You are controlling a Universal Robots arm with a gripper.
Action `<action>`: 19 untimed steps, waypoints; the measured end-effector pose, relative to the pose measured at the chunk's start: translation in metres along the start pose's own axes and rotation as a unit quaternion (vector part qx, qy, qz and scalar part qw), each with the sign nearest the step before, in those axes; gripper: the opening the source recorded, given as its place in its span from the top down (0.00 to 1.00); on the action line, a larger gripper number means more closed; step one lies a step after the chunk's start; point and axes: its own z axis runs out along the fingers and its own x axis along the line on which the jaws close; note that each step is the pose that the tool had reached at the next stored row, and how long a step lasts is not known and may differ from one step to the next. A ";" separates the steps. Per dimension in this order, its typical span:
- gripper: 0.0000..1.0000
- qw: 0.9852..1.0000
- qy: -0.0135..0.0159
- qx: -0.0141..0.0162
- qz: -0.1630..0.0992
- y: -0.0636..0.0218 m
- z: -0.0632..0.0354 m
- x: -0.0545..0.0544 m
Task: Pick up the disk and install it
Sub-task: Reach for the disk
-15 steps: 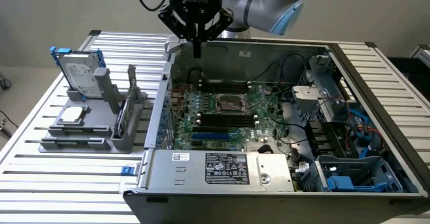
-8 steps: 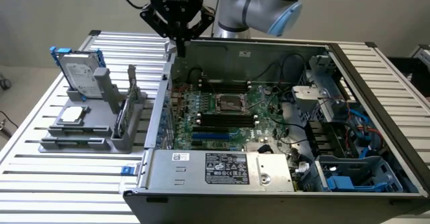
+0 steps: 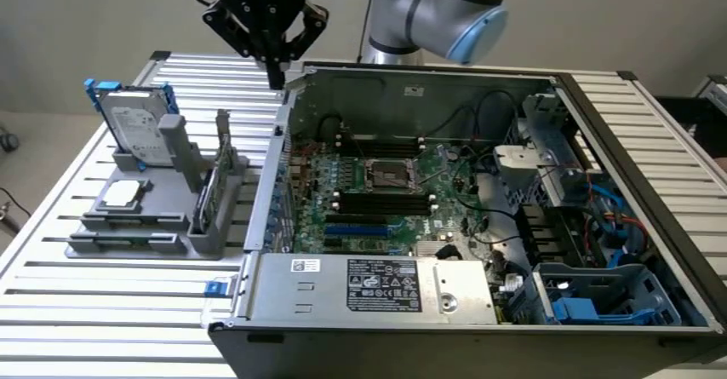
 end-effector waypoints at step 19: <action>0.89 1.000 -0.002 0.021 0.000 0.0278 0.0046 0.088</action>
